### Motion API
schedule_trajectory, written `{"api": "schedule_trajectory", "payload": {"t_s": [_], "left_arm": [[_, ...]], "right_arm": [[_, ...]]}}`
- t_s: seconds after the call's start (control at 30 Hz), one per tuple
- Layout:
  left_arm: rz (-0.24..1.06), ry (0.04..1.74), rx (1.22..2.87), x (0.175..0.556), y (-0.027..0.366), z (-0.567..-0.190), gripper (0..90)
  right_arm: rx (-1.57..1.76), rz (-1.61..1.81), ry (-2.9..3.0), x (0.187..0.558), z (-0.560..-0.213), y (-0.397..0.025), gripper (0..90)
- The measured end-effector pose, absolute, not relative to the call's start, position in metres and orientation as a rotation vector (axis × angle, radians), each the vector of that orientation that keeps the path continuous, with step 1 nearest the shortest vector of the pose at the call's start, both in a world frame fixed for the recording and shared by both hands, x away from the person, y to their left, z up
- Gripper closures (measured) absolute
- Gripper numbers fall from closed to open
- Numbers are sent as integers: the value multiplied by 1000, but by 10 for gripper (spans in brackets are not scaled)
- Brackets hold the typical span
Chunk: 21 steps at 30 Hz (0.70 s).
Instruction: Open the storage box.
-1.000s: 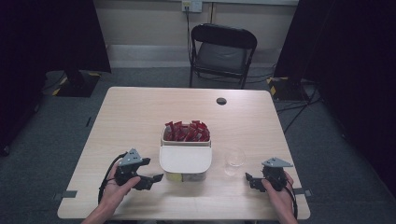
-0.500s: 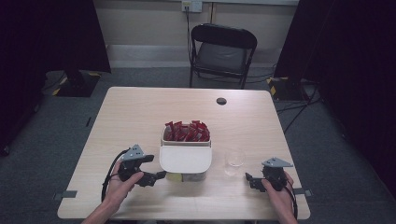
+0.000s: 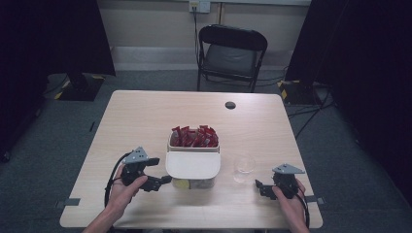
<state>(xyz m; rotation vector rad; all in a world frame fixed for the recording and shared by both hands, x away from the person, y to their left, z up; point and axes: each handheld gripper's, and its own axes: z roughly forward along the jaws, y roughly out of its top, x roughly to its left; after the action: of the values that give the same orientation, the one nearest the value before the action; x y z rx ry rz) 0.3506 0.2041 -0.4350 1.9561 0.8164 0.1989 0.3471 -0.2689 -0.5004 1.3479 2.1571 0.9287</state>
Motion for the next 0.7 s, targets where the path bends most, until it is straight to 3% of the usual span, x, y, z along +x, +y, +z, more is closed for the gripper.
{"api": "schedule_trajectory", "payload": {"t_s": [0.7], "left_arm": [[182, 816, 1930, 363, 200, -417, 153]], "right_arm": [[1348, 929, 2157, 347, -500, -269, 106]]}}
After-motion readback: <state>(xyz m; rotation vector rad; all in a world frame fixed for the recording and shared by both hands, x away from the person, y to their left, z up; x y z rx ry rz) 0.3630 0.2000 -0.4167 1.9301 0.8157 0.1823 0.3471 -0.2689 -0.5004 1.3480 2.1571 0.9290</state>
